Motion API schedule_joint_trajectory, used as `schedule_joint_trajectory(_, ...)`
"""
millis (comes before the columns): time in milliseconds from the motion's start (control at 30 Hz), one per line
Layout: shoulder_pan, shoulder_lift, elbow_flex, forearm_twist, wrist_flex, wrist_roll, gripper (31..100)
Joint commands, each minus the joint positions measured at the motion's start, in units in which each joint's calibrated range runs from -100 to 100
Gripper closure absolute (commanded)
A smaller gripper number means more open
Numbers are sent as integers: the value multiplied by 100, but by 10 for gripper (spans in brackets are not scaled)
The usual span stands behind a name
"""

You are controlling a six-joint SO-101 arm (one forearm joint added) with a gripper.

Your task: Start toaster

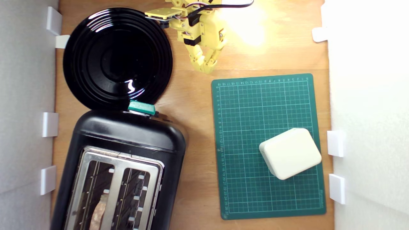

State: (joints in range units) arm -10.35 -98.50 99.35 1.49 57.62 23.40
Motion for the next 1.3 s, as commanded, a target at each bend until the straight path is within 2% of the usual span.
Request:
schedule_joint_trajectory(0,146,-42,38,57,76,21,989)
schedule_joint_trajectory(133,321,-25,38,67,76,105,989)
schedule_joint_trajectory(267,487,-9,29,-37,67,451,989)
schedule_joint_trajectory(467,590,275,-35,29,67,1049,989)
schedule_joint_trajectory(600,940,807,-916,-55,50,1484,989)
schedule_joint_trajectory(800,1003,2065,-2670,85,76,1505,989)
schedule_joint_trajectory(1067,1003,3722,-4560,1108,76,1484,989)
schedule_joint_trajectory(1267,1003,4105,-4915,1764,50,1510,989)
